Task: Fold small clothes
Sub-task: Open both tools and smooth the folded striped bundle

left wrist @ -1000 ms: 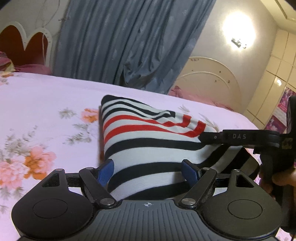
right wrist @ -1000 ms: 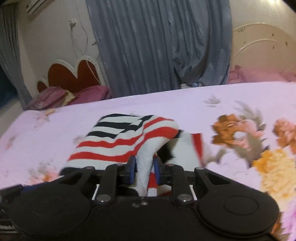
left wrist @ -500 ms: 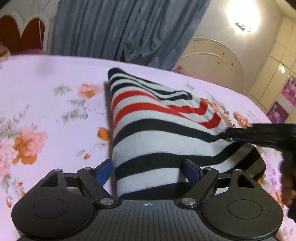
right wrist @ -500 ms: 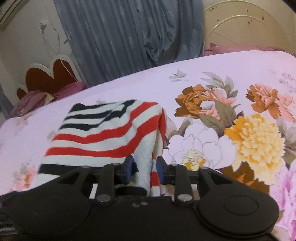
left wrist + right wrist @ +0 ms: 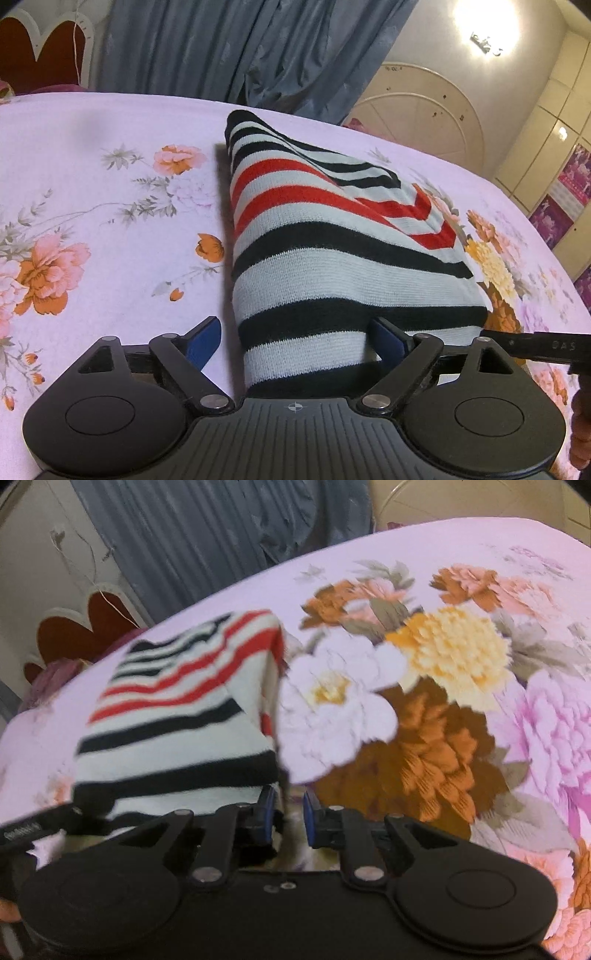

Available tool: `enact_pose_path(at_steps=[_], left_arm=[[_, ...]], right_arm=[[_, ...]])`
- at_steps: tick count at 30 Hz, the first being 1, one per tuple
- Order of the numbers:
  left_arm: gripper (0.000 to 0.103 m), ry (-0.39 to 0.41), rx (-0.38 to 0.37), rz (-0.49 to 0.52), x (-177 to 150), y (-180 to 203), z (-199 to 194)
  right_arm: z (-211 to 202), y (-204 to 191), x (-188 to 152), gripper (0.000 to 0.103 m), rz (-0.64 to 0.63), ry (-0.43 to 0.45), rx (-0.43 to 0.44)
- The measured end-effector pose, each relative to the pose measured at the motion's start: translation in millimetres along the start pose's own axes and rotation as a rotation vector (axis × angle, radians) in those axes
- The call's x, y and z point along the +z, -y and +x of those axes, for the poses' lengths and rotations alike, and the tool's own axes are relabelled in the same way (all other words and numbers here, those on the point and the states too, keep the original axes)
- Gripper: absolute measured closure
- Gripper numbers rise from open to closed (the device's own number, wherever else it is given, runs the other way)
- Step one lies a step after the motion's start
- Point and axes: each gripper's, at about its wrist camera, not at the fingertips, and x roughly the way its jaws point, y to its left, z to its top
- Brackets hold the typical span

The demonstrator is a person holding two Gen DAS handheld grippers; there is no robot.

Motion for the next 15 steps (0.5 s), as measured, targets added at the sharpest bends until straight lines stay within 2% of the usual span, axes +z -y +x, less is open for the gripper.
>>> enact_pose_path(at_steps=[4,8,10,12,15], left_arm=[[0.016,0.000,0.014,-0.004,3,5,-9],[0.016,0.012,0.018,0.047,4,17,-17],[0.016,-0.006,0.044,0.071,-1,20,-12],[0.016,-0.020,0.038,0.045,-6,16,-9],[0.016,-0.029,0.037,0.024,-5,14,-11]], right_arm=[[-12,-2,3,0.084,-0.030,-0.019,-0.016],[-32,-10,13,0.082,-0.046,0.061,0.023],[-23,-14,10,0.082,-0.069,0.025,0.006],[-10,-13,1,0.086,-0.086,-0.033,-0.026],[-1,-6,-13,0.091,-0.092,-0.065,-0.060]])
